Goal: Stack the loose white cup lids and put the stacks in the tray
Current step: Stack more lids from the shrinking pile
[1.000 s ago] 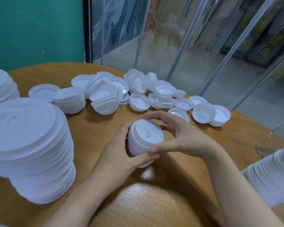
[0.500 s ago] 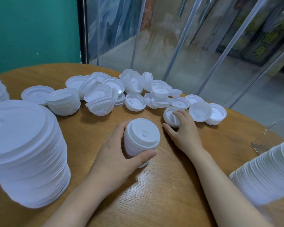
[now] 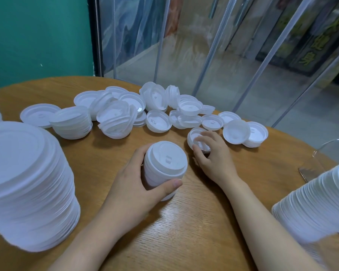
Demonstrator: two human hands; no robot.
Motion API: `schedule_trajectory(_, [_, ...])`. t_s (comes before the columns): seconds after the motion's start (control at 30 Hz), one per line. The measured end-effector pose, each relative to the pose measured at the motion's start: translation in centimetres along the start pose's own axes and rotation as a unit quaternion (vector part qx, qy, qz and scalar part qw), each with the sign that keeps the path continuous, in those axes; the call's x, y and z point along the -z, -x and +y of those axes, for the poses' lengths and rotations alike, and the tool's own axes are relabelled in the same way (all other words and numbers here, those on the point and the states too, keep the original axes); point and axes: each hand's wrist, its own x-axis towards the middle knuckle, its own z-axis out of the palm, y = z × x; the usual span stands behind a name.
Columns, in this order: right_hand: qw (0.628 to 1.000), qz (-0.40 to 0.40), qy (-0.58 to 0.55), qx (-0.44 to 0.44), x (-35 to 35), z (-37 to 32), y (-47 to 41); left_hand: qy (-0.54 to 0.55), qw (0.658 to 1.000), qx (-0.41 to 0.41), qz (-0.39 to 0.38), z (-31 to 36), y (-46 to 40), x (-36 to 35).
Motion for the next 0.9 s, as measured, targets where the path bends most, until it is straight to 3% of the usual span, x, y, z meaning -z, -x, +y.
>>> schedule_trajectory(0.3, [0.98, 0.115, -0.163, -0.014, 0.4, -1.9, 1.3, 0.016, 1.0, 0.008, 0.007, 0.1, -0.3, -0.1])
schedule_trajectory(0.67, [0.986, 0.121, -0.113, -0.035, 0.9, -1.4, 3.6, 0.016, 1.0, 0.01, 0.002, 0.1, -0.1, 0.0])
schedule_trajectory(0.9, [0.994, 0.096, -0.057, 0.016, 1.0, -0.7, 3.4, 0.012, 1.0, 0.017, -0.004, 0.0, 0.0, 0.0])
